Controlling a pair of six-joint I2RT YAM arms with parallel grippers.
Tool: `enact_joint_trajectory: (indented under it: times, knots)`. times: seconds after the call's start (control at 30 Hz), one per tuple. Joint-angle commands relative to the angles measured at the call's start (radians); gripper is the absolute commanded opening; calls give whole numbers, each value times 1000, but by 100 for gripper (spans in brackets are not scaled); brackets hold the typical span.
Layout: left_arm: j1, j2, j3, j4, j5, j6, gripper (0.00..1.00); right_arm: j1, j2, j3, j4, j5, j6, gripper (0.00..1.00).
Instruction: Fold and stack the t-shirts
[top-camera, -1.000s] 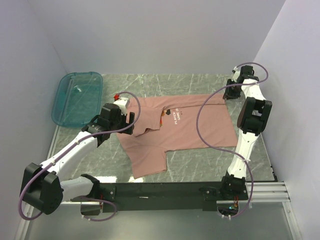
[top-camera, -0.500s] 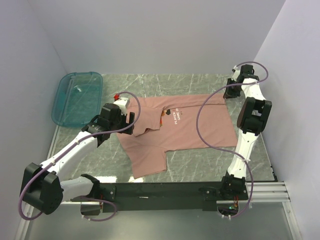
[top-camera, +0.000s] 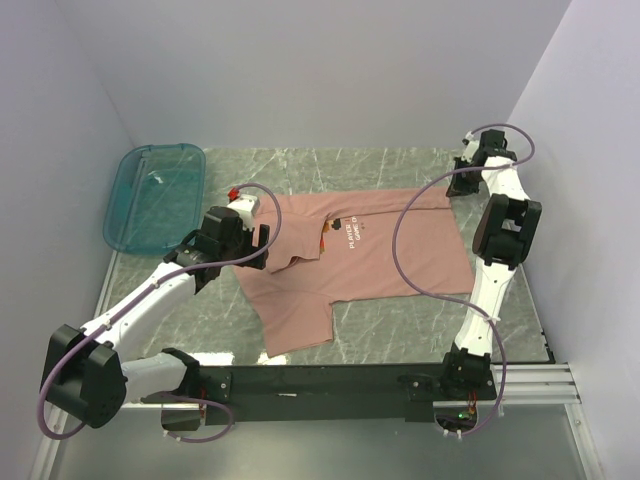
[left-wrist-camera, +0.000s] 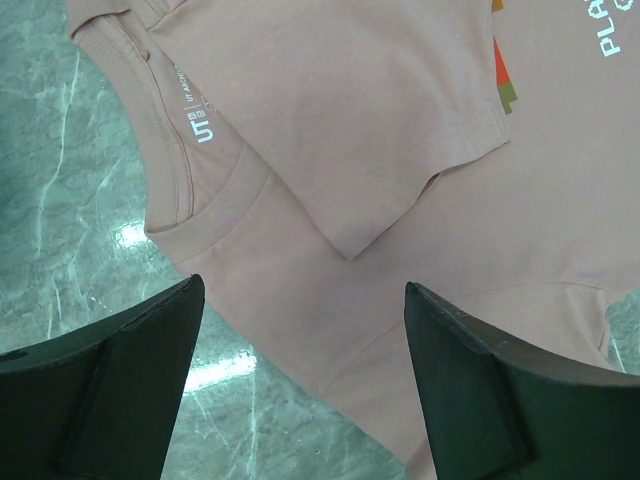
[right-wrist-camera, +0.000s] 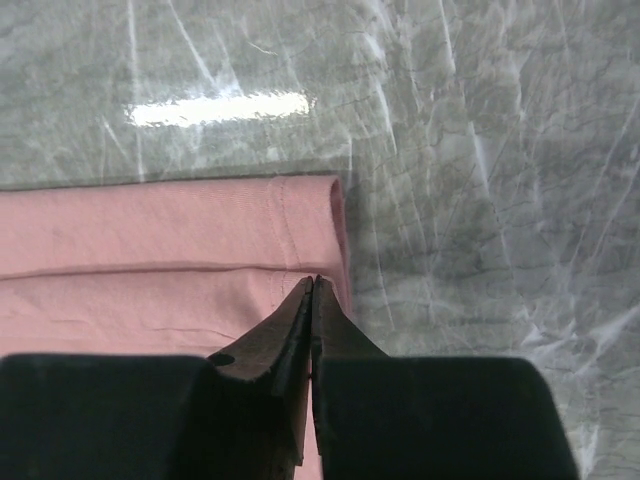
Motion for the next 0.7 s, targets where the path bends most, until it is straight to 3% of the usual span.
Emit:
enact_joint_trajectory:
  times: [0.0,0.67]
  knots:
    - [-4,1,33,12,5,11,86,5,-33,11,12,-28,-8,3]
    - [-5,-7,31,14,13,13,86,-41,-188,-155,96,-135,-47,0]
